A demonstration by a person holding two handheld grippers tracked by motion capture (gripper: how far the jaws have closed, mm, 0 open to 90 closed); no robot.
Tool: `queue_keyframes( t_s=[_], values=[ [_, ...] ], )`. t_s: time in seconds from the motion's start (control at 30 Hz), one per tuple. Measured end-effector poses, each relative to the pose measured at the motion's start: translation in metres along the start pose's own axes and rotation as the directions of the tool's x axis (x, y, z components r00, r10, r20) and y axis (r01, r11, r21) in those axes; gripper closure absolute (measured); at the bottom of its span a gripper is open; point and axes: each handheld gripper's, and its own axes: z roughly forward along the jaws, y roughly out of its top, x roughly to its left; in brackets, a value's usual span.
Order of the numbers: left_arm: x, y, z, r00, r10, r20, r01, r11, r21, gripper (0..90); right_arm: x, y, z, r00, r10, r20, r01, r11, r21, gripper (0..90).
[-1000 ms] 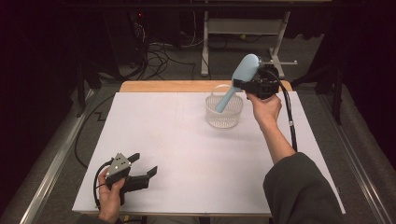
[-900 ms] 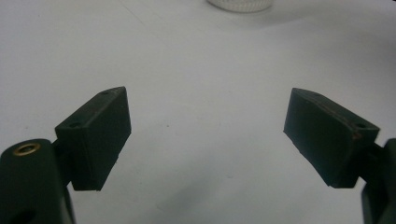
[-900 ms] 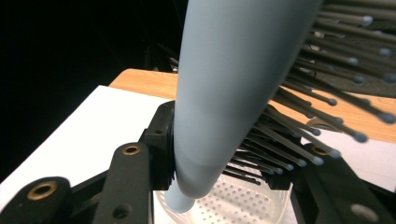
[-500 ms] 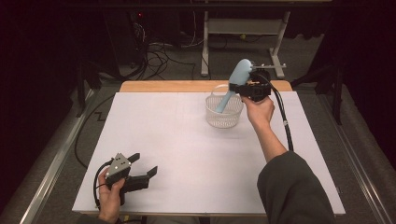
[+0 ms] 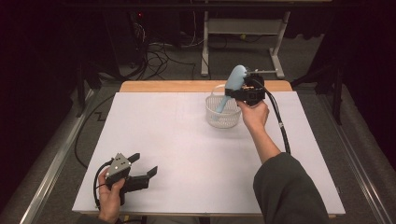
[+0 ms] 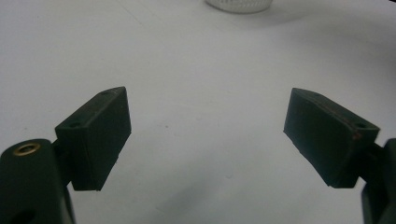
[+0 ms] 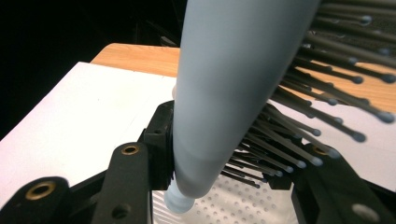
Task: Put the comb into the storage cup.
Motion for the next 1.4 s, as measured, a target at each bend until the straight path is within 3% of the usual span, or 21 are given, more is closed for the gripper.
queue_keyframes(
  t_s=[0.57, 1.4],
  values=[
    [0.0, -0.001, -0.001, 1.0, -0.001, -0.002, 0.001, 1.0, -0.001, 15.8, -0.004, -0.015, 0.011, 0.9992, 0.019, 0.037, -0.02, 1.0, 0.02, 53.1],
    [-0.001, -0.001, -0.001, 1.0, 0.001, -0.003, -0.001, 1.0, 0.001, 15.8, -0.011, -0.023, 0.007, 0.9981, 0.03, 0.053, -0.032, 0.999, 0.029, 49.2]
  ],
)
